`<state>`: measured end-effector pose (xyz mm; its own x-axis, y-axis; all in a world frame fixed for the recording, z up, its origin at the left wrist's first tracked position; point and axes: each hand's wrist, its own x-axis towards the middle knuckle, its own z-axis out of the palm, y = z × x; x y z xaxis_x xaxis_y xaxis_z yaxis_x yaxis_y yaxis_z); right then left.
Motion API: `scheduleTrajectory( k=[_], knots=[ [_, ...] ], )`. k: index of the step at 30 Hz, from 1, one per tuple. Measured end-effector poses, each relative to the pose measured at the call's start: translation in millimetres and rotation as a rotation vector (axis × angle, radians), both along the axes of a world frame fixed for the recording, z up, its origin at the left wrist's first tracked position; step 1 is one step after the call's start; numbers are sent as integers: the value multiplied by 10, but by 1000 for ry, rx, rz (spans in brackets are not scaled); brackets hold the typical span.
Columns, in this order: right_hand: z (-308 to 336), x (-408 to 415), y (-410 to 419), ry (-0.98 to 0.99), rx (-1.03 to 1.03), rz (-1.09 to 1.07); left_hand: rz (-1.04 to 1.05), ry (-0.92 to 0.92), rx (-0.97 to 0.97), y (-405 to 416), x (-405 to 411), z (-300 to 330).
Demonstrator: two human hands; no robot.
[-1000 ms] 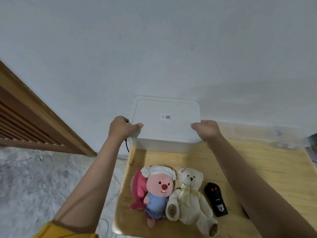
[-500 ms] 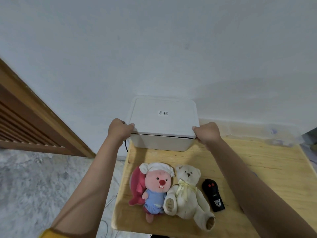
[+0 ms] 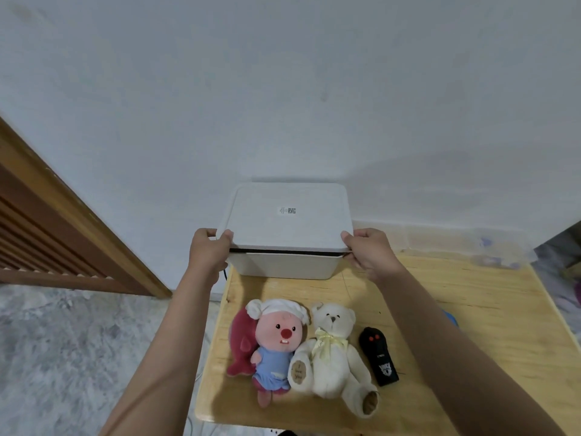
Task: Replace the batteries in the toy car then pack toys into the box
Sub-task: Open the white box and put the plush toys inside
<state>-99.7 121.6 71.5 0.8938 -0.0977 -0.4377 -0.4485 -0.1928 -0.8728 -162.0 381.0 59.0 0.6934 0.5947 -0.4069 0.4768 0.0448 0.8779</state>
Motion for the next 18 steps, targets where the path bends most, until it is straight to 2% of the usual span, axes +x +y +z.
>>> scheduleTrajectory(
  k=[6,11,15,18],
  knots=[
    [-31,-77,-20,-14,71,-15,2,-39,-35,-49,-175,20],
    [-39,-201,-97,-103,46,-20,31,-149,146,-95,-242,81],
    [-15,-331,-370,-194,2,-39,-87,-160,263,-263,-309,160],
    [-35,-430,-766,-191,-45,-1,-214,-152,303,-580,-386,213]
  ],
)
